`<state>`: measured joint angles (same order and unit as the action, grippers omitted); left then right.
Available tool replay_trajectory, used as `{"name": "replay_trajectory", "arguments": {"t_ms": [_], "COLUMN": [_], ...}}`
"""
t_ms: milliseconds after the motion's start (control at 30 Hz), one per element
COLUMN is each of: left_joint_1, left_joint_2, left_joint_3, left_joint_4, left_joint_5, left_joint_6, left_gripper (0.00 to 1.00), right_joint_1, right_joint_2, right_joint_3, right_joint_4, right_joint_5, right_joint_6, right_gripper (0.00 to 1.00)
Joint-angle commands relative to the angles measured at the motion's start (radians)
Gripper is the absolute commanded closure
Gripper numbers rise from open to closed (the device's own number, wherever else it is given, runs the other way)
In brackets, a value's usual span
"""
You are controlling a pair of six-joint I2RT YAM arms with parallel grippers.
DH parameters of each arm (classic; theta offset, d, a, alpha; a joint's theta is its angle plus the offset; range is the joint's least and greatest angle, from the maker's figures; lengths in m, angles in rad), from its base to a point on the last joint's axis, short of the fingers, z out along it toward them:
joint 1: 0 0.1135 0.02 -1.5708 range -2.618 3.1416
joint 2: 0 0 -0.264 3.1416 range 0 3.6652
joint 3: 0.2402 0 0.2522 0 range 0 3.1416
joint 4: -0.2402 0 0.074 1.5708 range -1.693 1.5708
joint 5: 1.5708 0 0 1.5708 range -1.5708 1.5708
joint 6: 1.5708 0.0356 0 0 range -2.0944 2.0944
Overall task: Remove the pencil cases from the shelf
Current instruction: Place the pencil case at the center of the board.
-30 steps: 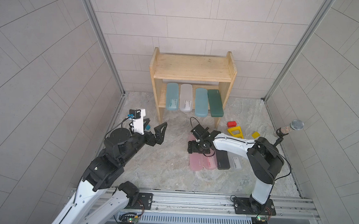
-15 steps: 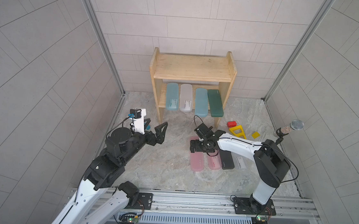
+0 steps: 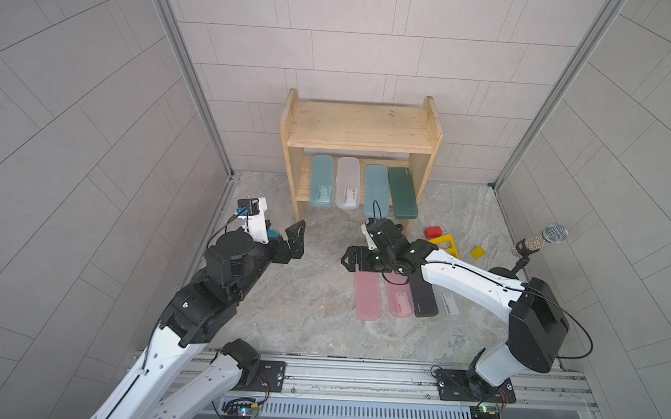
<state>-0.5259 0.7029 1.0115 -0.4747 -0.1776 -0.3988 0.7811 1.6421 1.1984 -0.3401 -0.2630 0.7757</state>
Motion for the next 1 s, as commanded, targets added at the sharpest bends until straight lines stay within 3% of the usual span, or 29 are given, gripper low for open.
{"name": "replay_trajectory", "arguments": {"t_ms": [0,200,633,967], "left_joint_1": [0.0,0.001,0.018,0.089], "left_joint_2": [0.004,0.024,0.008,0.044], "left_joint_3": [0.031,0.052,-0.004,-0.03], "left_joint_4": [-0.049,-0.086,-0.084,-0.004], "left_joint_5": [-0.079,-0.065,-0.057,0.136], "left_joint_6": [0.02,0.031,0.017,-0.059], "left_gripper": [0.0,0.0,0.0,0.0], "right_joint_1": [0.032,0.052,0.04,0.032], "right_joint_2": [0.091,0.208,0.233,0.169], "right_joint_3": [0.036,0.078,0.03,0.005], "right_joint_4": [0.071,0.095,0.032,0.009], "right_joint_5": [-0.051,-0.042,0.039,0.075], "right_joint_6": [0.045,0.068,0.017,-0.007], "right_gripper": [0.0,0.0,0.0,0.0]}}
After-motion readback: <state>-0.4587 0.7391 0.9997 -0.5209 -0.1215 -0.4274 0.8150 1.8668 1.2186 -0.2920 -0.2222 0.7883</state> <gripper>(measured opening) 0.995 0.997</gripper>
